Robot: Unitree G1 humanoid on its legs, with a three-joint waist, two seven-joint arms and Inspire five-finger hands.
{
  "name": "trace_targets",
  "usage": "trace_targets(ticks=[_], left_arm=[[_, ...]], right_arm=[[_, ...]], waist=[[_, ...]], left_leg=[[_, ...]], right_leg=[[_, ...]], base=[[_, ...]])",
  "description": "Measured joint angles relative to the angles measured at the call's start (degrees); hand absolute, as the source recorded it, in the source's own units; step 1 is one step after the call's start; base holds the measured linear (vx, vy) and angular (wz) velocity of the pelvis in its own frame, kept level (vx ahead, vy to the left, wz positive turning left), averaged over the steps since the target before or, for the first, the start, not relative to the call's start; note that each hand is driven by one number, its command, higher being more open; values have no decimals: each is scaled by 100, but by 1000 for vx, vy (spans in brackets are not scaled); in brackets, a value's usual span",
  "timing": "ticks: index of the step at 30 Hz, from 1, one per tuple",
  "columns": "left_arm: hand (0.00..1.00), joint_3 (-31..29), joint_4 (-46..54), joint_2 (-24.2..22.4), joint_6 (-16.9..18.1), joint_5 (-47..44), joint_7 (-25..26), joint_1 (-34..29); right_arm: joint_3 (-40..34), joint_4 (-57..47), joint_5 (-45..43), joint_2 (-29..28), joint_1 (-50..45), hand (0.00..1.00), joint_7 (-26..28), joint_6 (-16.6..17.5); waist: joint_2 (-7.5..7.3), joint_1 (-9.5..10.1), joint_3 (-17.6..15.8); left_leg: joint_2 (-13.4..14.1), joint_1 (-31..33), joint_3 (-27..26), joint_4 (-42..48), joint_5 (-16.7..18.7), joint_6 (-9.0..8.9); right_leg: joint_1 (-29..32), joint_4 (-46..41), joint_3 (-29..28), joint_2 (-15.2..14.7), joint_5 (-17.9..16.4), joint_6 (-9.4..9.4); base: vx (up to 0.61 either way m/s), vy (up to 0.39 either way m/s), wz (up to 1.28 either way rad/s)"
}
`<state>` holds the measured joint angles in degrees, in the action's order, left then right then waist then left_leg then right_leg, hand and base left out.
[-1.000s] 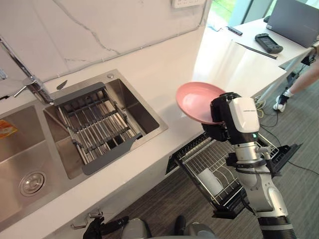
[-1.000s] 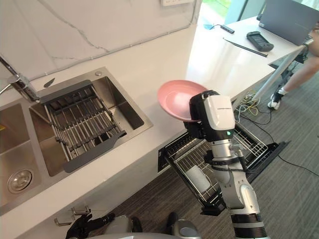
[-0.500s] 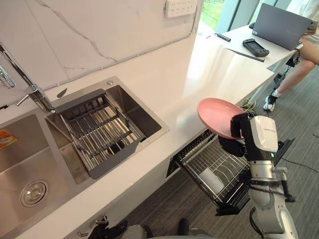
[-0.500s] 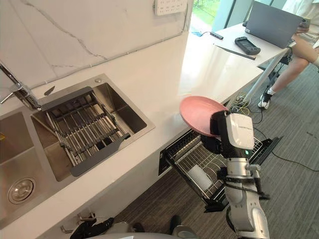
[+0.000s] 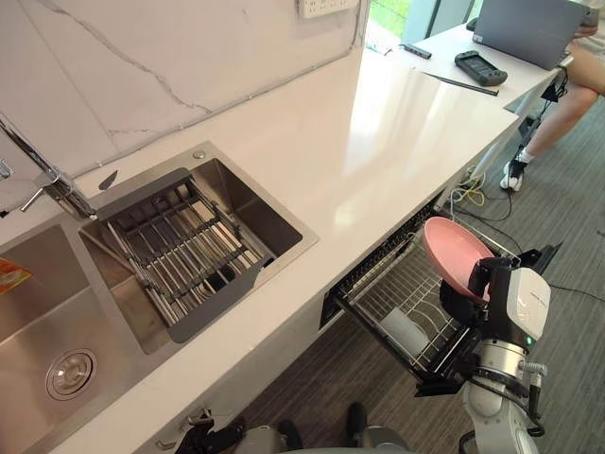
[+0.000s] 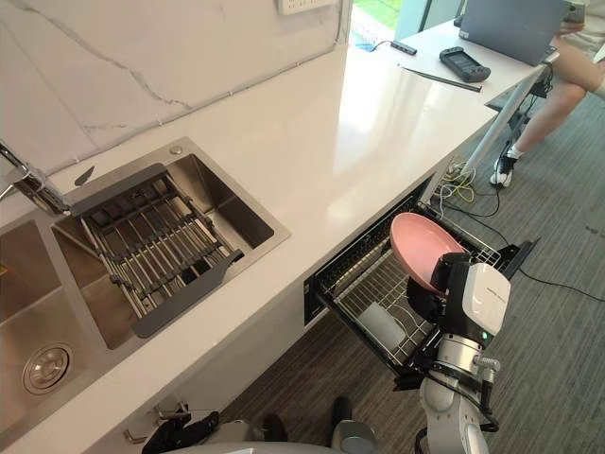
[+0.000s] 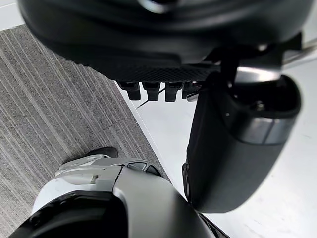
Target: Walk over to the sink, pick up the cup, carry it to the dishwasher, place the cup inside the dishwasher, then close the dishwasher door
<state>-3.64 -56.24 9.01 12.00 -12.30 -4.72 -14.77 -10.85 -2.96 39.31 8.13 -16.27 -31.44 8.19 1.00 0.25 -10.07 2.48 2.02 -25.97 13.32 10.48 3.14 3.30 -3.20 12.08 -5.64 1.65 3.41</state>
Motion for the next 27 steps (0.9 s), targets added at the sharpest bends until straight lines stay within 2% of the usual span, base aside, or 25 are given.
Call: trace_targets(ticks=[6,14,21,27], left_arm=[[100,79,202,3,80,-131,29,243],[100,422,246,32,217,-240,-21,833],[100,424,283,15,245,-358,-18,1169],[100,424,282,-79,243,-377,-17,1465]], right_arm=[[25,315,-318,-131,400,0,-62,-67],[43,444,-1128,26,1074,0,-132,-117],[-23,814,-2069,344,1622,0,243,-195],[-168,1358,-2454,359,2006,0,554,-196]], waist=[[63,52,-333],[44,144,-860],[31,228,-1128],[20,327,-1285]], left_leg=[[118,511,15,338,49,24],[254,1147,65,669,49,44],[265,1409,203,680,15,55],[156,1525,357,525,-114,78]], right_leg=[[506,-325,11,4,-83,-99],[1119,-606,53,25,-111,-148],[1298,-611,193,41,-98,-143],[1389,-631,335,-42,-120,-149]], base=[[-38,-28,1],[-39,-32,2],[34,-37,9],[13,-22,16]])
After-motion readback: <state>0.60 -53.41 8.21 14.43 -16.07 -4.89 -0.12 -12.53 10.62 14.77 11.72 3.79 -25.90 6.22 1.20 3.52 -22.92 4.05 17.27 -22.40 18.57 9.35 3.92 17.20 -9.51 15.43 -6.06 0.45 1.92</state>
